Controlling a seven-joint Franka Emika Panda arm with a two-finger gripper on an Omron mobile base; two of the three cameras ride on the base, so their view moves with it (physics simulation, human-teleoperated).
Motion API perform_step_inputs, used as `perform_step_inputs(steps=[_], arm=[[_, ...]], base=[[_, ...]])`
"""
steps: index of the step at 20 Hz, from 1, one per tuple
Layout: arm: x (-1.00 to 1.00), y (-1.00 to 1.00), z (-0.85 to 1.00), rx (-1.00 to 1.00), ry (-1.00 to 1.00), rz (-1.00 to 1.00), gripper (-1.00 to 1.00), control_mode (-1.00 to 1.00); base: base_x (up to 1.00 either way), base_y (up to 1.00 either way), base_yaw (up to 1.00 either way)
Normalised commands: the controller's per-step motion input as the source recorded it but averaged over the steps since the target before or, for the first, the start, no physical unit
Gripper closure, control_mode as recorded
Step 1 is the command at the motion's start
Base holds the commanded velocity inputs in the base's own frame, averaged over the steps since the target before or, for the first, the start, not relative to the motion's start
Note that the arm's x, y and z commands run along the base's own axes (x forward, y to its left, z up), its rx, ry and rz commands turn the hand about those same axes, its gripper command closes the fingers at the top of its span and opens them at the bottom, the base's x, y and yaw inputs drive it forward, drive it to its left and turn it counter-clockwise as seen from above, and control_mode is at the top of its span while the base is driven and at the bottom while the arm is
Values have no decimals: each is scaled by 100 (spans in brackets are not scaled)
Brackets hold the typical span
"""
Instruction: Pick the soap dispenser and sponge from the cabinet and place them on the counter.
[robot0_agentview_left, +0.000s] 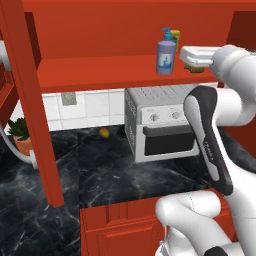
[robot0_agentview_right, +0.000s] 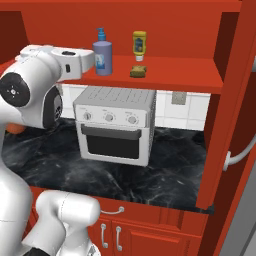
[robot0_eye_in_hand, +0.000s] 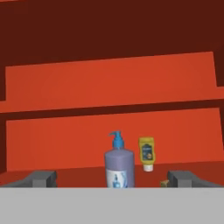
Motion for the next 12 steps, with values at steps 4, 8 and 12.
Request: perform_step_inputs(steps=[4,8,12], arm=[[1,-14,4,0,5,0,-100,-100],[0,-18,1,0,7,0,-100,-100],[0,-2,0,0,6,0,-100,-100]], base=[[0,0,0],[0,0,0],[0,0,0]])
